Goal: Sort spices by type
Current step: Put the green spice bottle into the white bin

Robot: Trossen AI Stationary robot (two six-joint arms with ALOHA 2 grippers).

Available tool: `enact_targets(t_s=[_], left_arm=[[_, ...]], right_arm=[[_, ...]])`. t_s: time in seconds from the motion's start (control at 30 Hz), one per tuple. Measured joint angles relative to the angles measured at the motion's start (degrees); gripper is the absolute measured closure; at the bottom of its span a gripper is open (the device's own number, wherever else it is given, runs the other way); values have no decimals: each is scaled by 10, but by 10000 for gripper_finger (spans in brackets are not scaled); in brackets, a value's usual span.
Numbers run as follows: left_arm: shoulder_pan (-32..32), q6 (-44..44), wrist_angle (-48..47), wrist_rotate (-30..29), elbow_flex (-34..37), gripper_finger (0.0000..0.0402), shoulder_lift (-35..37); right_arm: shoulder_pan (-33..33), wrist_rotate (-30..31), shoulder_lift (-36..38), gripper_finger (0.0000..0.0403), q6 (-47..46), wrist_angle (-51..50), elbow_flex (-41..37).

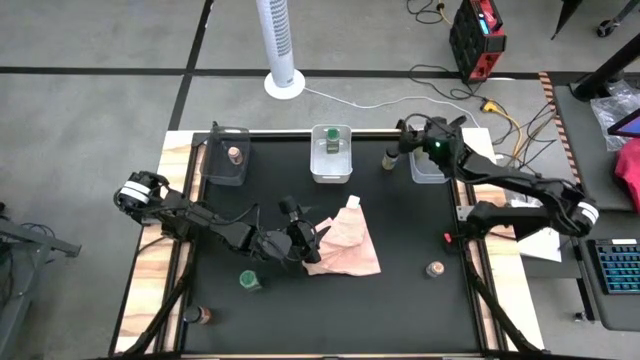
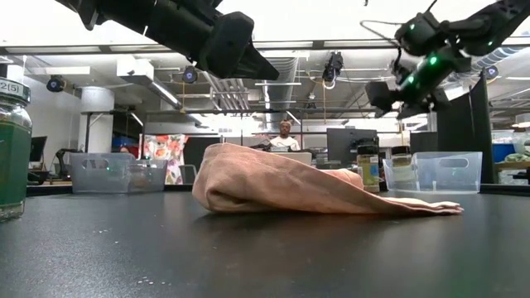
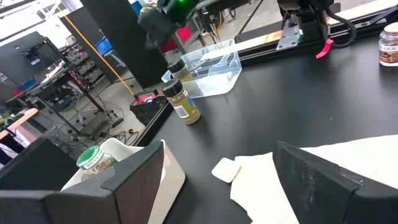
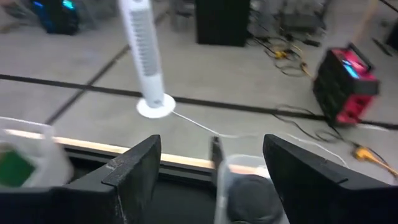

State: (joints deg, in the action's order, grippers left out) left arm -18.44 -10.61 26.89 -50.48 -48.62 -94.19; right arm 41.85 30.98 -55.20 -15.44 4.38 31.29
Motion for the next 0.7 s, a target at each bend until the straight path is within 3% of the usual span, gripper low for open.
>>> enact_targets(t_s=[0.23,0.5,0.7], left_arm=[[0,0,0,14,0,117,0],[0,11,-8,108,0,117,0],[0,35,-40,111,0,117,2]], right_arm=[[-96,0,43,154,33,1,0],[-223,0,45,172,65,1,0],[-315,0,45,182,72,-15,0]])
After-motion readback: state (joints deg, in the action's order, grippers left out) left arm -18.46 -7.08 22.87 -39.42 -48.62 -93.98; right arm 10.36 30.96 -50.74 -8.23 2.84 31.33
